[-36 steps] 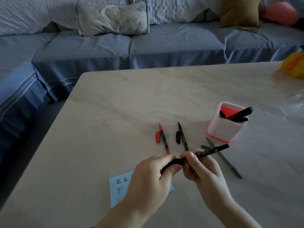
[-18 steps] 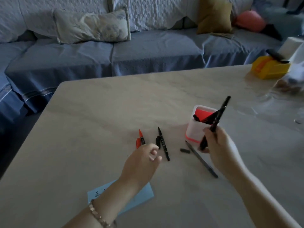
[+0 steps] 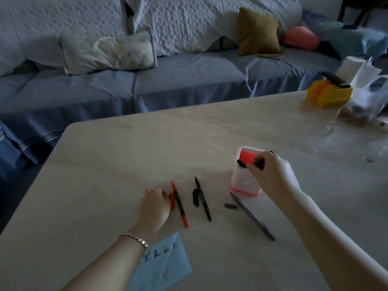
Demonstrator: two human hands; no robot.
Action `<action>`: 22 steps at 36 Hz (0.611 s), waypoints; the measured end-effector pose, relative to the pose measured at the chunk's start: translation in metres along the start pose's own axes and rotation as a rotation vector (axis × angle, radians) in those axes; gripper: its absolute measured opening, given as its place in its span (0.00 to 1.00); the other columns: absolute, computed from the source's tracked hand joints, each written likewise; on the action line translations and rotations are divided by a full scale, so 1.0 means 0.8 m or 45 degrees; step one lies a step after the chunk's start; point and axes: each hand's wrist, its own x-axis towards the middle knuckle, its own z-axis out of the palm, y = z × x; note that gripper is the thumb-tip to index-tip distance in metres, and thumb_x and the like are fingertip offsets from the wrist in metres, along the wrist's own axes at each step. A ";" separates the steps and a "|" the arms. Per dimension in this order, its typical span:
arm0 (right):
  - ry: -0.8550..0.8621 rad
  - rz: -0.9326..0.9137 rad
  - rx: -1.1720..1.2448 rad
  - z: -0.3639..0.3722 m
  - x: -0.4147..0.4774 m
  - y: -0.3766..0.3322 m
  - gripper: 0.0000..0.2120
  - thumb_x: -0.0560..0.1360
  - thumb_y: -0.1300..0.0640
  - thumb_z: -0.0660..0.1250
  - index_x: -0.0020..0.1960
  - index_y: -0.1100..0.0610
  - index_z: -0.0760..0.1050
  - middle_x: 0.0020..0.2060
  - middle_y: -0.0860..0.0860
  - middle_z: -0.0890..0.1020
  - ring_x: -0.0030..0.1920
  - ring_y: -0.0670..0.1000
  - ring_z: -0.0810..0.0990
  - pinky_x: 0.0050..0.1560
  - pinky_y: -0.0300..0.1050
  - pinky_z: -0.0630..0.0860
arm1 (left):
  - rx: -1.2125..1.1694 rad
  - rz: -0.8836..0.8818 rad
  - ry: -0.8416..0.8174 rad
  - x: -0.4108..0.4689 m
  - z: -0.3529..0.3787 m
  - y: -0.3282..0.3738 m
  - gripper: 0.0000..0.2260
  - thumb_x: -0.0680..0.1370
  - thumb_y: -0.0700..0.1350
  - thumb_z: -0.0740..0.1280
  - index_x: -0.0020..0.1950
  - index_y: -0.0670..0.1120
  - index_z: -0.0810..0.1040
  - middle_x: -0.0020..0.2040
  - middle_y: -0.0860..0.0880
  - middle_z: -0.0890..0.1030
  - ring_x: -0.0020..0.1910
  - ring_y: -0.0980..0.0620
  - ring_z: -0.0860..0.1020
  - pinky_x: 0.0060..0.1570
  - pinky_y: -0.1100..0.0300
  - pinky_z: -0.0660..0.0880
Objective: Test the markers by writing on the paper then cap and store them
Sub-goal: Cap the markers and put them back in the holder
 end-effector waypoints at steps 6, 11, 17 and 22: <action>0.066 0.013 0.294 0.001 -0.050 0.012 0.21 0.73 0.61 0.65 0.64 0.51 0.68 0.35 0.48 0.77 0.38 0.52 0.76 0.39 0.45 0.72 | -0.093 0.062 0.022 -0.004 0.006 -0.006 0.07 0.78 0.47 0.61 0.48 0.46 0.76 0.50 0.47 0.76 0.43 0.47 0.77 0.42 0.56 0.75; -0.118 -0.027 0.194 0.031 -0.095 0.015 0.14 0.72 0.57 0.66 0.57 0.50 0.73 0.32 0.45 0.76 0.36 0.51 0.76 0.40 0.47 0.76 | -0.114 0.085 -0.020 -0.011 0.007 -0.004 0.08 0.77 0.51 0.60 0.51 0.49 0.75 0.50 0.51 0.71 0.44 0.49 0.76 0.41 0.58 0.72; -0.423 -0.125 0.045 0.080 -0.110 -0.016 0.10 0.75 0.54 0.62 0.56 0.50 0.75 0.38 0.44 0.78 0.38 0.47 0.77 0.39 0.42 0.76 | -0.129 0.097 -0.136 -0.014 0.003 0.004 0.08 0.75 0.51 0.64 0.39 0.48 0.75 0.46 0.46 0.77 0.46 0.44 0.77 0.42 0.57 0.71; -0.544 -0.158 -0.027 0.117 -0.099 -0.062 0.09 0.75 0.56 0.59 0.50 0.56 0.77 0.44 0.51 0.80 0.42 0.53 0.79 0.41 0.45 0.77 | -0.162 0.046 -0.239 -0.032 -0.004 -0.008 0.13 0.75 0.48 0.66 0.34 0.44 0.71 0.33 0.47 0.74 0.34 0.47 0.72 0.36 0.60 0.67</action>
